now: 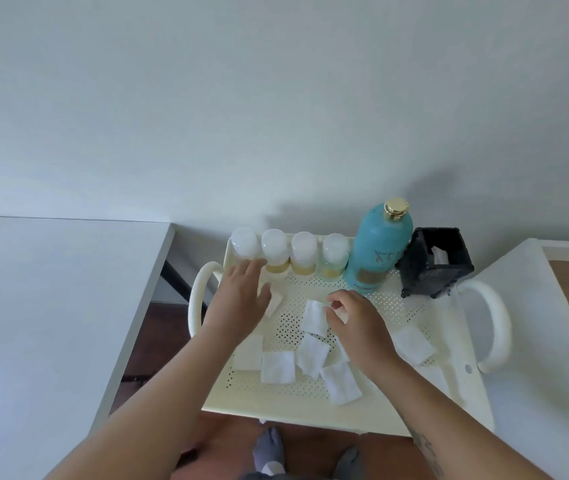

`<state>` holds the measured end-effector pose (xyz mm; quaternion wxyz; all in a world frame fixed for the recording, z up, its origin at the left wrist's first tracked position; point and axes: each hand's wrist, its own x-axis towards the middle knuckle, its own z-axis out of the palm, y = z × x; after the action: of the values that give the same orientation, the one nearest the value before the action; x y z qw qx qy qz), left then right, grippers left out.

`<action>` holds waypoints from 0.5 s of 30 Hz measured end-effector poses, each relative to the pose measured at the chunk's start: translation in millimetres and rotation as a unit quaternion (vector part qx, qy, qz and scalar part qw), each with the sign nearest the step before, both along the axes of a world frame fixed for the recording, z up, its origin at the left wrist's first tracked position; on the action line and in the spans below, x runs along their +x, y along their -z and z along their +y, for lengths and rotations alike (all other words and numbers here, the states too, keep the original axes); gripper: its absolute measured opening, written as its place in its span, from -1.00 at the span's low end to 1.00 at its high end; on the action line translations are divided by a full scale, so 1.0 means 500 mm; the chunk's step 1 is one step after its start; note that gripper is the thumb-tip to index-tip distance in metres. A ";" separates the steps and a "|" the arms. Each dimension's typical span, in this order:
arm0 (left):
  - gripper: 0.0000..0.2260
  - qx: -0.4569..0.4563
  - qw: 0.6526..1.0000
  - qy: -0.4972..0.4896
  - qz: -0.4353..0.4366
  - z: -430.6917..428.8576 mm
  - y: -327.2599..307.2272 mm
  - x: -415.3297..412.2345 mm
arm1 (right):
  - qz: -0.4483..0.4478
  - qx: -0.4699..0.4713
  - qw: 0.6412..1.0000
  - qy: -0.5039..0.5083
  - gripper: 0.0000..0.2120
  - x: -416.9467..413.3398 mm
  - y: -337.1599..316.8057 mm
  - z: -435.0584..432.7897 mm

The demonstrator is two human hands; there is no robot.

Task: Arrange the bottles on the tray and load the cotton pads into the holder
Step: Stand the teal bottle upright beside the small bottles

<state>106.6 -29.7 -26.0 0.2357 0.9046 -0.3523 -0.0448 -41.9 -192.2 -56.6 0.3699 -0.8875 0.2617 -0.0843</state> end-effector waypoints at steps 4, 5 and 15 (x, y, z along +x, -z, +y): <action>-0.75 0.049 0.993 -0.086 0.061 0.018 0.041 -0.024 | 0.029 -0.018 0.998 -0.048 -0.78 0.051 0.016 0.020; -0.77 0.064 0.990 -0.098 0.077 0.020 0.048 -0.028 | 0.033 -0.024 0.998 -0.055 -0.77 0.065 0.020 0.025; -0.79 0.157 0.967 -0.120 0.159 0.022 0.101 -0.035 | 0.120 -0.115 0.982 -0.090 -0.68 0.172 0.075 0.070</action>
<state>89.2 -19.0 -76.3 0.1477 0.9472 -0.1877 -0.2137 43.9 -157.0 -93.9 0.2378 -0.9476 0.2116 0.0271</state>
